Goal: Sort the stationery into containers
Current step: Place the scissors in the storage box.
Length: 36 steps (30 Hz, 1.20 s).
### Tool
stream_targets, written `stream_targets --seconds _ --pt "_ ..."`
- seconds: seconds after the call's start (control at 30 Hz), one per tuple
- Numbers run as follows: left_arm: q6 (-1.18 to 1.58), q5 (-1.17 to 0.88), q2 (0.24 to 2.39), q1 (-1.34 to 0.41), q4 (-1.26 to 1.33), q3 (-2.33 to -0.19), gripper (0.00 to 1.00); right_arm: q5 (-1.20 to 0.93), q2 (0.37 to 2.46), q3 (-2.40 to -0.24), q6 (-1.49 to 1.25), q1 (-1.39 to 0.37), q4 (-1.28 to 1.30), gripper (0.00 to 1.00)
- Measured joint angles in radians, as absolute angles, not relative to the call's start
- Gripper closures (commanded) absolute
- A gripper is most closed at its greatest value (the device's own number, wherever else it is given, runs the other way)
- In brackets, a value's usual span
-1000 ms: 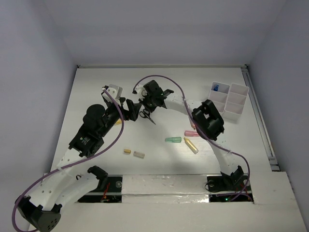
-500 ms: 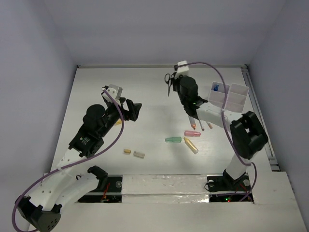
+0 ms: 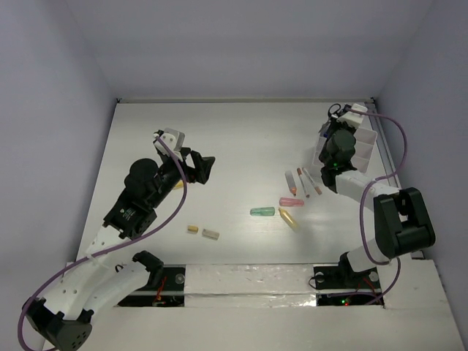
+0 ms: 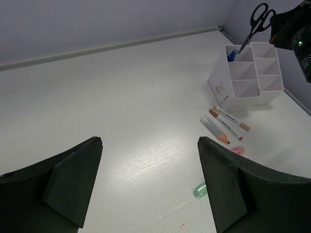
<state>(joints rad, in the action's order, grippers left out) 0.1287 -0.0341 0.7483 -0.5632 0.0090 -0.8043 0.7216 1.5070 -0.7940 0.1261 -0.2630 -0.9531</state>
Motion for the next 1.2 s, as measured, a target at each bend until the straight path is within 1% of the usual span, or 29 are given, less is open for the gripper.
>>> stream_targets --seconds 0.17,0.57,1.0,1.13,1.17,1.2 --pt "0.129 -0.038 0.748 -0.563 0.010 -0.804 0.23 0.722 1.506 -0.756 0.128 -0.207 -1.000 1.00" --pt "0.132 -0.044 0.748 -0.563 0.010 -0.804 0.23 0.727 1.509 -0.683 0.102 -0.196 -0.998 1.00" --pt "0.132 -0.044 0.748 -0.563 0.010 -0.804 0.23 0.759 1.625 -0.702 0.070 -0.187 -0.944 1.00" --pt "0.132 -0.044 0.748 -0.563 0.010 -0.804 0.23 0.768 1.632 -0.704 0.070 -0.184 -0.941 1.00" --pt "0.132 -0.044 0.748 -0.563 0.010 -0.804 0.23 0.770 1.632 -0.705 0.070 -0.184 -0.941 1.00" --pt "0.132 -0.044 0.748 -0.563 0.010 -0.804 0.23 0.771 1.632 -0.705 0.069 -0.184 -0.939 0.96"
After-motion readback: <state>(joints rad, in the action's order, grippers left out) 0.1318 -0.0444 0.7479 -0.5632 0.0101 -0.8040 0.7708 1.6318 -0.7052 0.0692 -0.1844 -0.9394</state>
